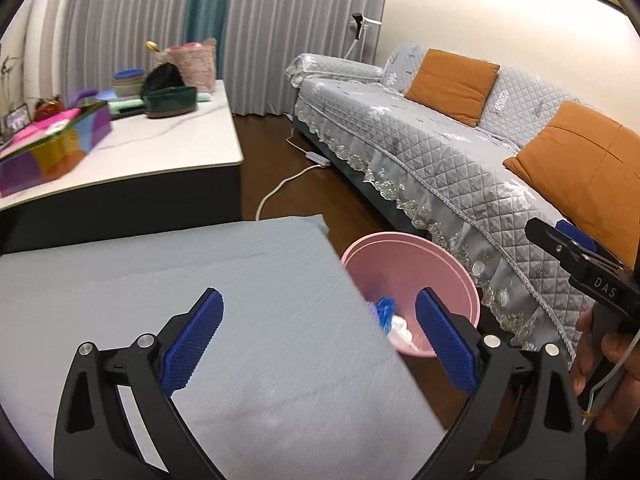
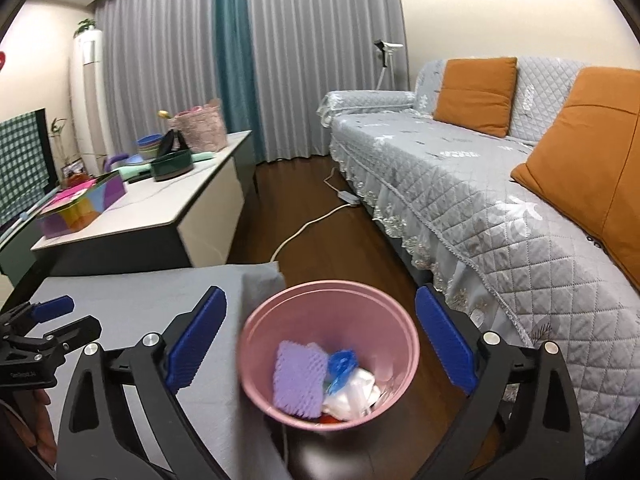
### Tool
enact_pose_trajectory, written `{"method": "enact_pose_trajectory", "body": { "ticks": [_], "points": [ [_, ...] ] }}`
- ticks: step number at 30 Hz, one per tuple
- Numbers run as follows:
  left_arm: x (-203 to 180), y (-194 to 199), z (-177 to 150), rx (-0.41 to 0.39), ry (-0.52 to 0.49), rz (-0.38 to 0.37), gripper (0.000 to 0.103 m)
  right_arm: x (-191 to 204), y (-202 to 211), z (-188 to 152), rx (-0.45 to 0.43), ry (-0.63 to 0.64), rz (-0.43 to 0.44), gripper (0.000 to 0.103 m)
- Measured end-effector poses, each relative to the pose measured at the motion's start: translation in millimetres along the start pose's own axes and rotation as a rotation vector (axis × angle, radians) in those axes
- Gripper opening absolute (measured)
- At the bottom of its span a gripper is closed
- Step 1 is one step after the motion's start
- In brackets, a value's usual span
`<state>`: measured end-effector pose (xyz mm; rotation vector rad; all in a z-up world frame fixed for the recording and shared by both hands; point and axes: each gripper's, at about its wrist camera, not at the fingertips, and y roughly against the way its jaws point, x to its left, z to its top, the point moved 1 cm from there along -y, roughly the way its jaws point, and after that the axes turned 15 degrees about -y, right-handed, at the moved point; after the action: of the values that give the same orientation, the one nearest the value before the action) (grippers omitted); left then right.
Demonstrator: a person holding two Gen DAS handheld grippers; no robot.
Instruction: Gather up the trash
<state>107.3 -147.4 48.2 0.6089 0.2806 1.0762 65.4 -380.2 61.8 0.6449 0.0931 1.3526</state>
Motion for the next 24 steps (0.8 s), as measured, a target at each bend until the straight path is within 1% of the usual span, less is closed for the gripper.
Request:
{"method": "enact_pose_trajectory", "body": {
  "ticks": [2, 5, 8, 11, 14, 18, 21, 24],
  "points": [
    [2.2, 17.0, -4.7, -0.011, -0.002, 0.008, 0.094, 7.8, 14.0, -7.0, -0.009, 0.001, 0.012, 0.097],
    [6.5, 44.3, -12.5, -0.025, 0.003, 0.035, 0.095, 19.4, 37.4, -21.0, -0.023, -0.004, 0.027, 0.098],
    [12.7, 70.9, -21.9, -0.042, 0.017, 0.066, 0.095, 26.0, 51.3, -32.4, -0.018, -0.016, 0.026, 0.098],
    [22.2, 98.2, -38.0, -0.05, 0.049, 0.112, 0.095, 35.6, 67.2, -47.8, -0.013, -0.01, 0.029, 0.098],
    [27.4, 119.7, -57.8, -0.054, 0.073, 0.154, 0.095, 46.7, 82.3, -62.7, -0.02, 0.024, 0.041, 0.098],
    [29.5, 140.3, -84.8, -0.048, 0.109, 0.203, 0.095, 59.1, 95.1, -79.2, -0.021, 0.051, 0.041, 0.098],
    [31.8, 150.0, -100.3, -0.042, 0.142, 0.21, 0.095, 68.8, 99.5, -91.5, -0.016, 0.073, 0.035, 0.098],
    [32.2, 154.2, -110.7, -0.035, 0.146, 0.231, 0.095, 77.5, 99.0, -102.5, 0.005, 0.082, 0.034, 0.098]
  ]
}}
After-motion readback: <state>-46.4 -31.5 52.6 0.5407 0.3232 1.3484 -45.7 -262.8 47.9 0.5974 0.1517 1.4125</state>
